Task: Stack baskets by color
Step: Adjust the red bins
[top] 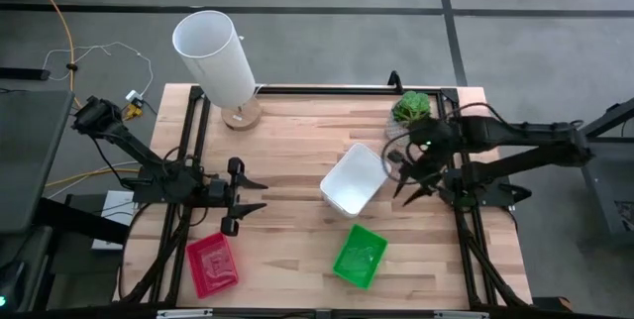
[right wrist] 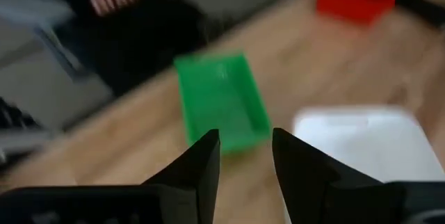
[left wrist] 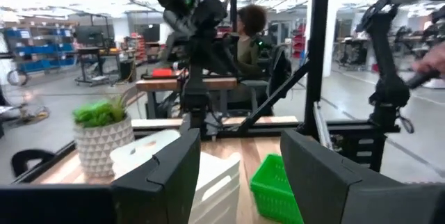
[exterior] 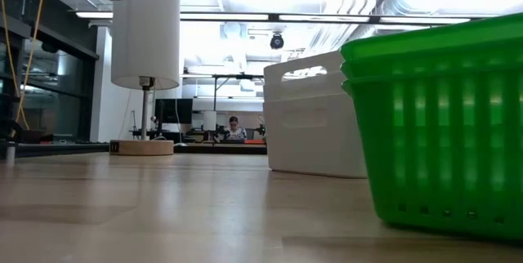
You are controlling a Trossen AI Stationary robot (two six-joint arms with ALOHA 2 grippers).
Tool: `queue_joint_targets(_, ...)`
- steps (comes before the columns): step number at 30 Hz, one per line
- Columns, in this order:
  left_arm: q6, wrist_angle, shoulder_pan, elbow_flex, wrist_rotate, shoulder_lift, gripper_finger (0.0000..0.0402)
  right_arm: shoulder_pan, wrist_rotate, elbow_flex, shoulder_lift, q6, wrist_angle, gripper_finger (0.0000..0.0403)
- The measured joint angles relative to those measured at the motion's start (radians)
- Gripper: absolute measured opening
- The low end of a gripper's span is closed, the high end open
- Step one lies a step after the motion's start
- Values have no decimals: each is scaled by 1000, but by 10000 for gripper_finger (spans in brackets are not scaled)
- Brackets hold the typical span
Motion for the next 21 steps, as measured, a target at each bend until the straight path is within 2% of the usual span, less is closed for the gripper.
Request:
queue_joint_targets(2, 4, -34, 18, 21, 42, -10, 188, 0, -53, -55, -43, 69, 112, 122)
queue_joint_targets(4, 7, -109, 39, 55, 97, -19, 188, 0, -6, -125, -74, 192, 247, 122)
queue_joint_targets(9, -14, -268, 96, 123, 128, -24, 188, -39, 376, -262, -93, 586, 621, 122)
queue_joint_targets(13, -20, -321, 128, 140, 141, -24, 188, -102, 548, -337, -84, 627, 949, 122)
queue_joint_targets(17, -19, -341, 134, 140, 197, -25, 188, -132, 606, -367, -64, 716, 1096, 122)
queue_joint_targets(21, -13, -358, 134, 141, 227, -27, 188, -121, 565, -372, -27, 767, 1100, 122)
